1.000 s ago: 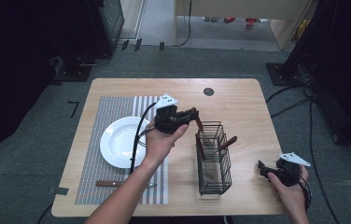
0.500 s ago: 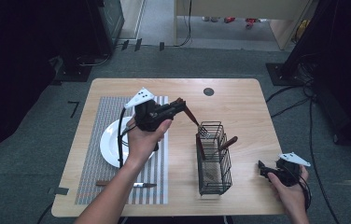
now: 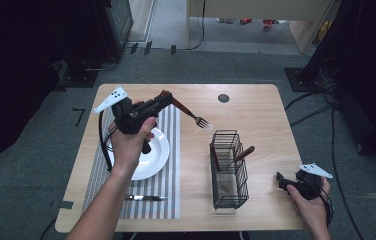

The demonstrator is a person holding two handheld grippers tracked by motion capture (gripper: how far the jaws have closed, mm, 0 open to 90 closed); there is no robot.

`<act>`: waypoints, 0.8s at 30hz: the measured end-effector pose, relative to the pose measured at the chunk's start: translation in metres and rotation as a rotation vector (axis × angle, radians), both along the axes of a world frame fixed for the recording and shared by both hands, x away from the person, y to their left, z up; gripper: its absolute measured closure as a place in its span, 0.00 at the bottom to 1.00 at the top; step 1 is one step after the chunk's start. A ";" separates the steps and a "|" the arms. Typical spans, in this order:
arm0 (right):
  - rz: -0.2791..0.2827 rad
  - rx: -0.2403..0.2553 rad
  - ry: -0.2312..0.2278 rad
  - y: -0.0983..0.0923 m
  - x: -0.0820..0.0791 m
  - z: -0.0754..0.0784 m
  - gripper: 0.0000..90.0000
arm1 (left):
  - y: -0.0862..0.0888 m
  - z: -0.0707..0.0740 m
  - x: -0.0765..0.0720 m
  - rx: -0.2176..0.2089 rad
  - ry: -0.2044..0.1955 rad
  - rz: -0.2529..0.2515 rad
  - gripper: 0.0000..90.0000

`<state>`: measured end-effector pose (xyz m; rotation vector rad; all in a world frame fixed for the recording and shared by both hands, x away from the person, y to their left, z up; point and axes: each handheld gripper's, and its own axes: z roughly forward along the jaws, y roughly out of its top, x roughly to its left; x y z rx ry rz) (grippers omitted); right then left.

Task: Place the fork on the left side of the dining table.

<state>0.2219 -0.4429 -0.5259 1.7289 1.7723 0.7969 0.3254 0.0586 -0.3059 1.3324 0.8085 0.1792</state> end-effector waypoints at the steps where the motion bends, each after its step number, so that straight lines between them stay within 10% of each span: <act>1: 0.000 0.000 0.000 0.000 0.000 0.000 0.12 | 0.004 0.000 0.001 -0.001 0.003 0.018 0.92; 13: 0.000 0.000 0.000 0.000 0.000 0.000 0.12 | 0.053 -0.022 0.030 -0.062 0.075 0.149 0.92; 24: 0.001 -0.001 0.000 0.000 0.000 0.000 0.12 | 0.086 -0.077 0.067 -0.160 0.205 0.235 0.92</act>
